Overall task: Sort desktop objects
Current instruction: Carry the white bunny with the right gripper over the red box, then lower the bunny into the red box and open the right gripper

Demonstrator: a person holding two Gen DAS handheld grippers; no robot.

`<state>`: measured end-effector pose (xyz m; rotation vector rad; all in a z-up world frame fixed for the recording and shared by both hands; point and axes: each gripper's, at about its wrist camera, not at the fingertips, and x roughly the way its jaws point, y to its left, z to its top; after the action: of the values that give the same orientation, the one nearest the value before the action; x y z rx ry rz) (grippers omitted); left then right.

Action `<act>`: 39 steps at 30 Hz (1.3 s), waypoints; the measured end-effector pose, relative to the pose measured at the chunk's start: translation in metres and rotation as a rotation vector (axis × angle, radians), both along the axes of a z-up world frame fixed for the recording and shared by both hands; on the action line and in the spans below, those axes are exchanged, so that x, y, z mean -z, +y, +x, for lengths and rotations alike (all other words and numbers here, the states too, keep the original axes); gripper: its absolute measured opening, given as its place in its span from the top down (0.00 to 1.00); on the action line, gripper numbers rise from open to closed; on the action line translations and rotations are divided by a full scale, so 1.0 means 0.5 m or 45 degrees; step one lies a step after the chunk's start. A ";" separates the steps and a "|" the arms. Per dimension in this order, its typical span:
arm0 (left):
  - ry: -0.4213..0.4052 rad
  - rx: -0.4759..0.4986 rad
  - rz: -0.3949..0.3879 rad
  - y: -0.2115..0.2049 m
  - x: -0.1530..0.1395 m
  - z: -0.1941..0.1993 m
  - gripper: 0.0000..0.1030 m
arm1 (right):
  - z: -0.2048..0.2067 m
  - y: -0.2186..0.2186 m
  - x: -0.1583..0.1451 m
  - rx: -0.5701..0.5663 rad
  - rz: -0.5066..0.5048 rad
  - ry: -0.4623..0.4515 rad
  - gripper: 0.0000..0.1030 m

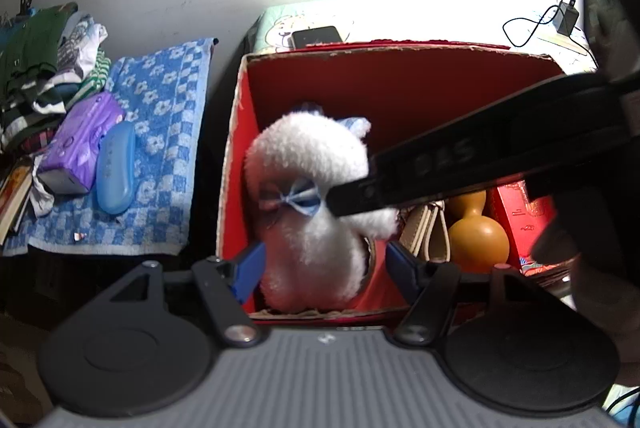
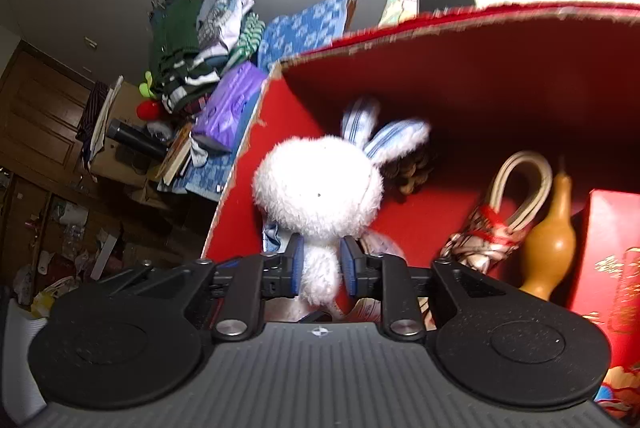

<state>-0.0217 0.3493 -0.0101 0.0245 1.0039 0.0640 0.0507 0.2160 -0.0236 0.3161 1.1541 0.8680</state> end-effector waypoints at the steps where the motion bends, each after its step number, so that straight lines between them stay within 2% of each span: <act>1: 0.005 -0.003 0.001 0.000 0.001 0.000 0.34 | -0.001 -0.004 -0.003 0.003 0.006 -0.006 0.68; 17: 0.007 -0.014 0.012 -0.002 -0.004 -0.003 0.32 | -0.015 -0.043 -0.026 0.085 -0.016 -0.081 0.68; 23: 0.011 -0.014 0.020 -0.010 -0.005 -0.002 0.31 | -0.022 -0.056 -0.031 0.130 -0.062 -0.106 0.68; 25: 0.022 -0.023 0.010 -0.009 -0.004 -0.001 0.29 | -0.027 -0.058 -0.033 0.146 -0.100 -0.128 0.68; 27: 0.024 -0.036 0.003 -0.009 -0.005 -0.002 0.21 | -0.032 -0.064 -0.034 0.161 -0.126 -0.148 0.68; 39: -0.008 -0.023 0.047 -0.037 -0.020 -0.017 0.17 | -0.061 -0.093 -0.029 0.225 -0.184 -0.179 0.68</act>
<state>-0.0301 0.3310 0.0000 0.0488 0.9970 0.0994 0.0199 0.1693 -0.0090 0.2308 1.0357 0.6385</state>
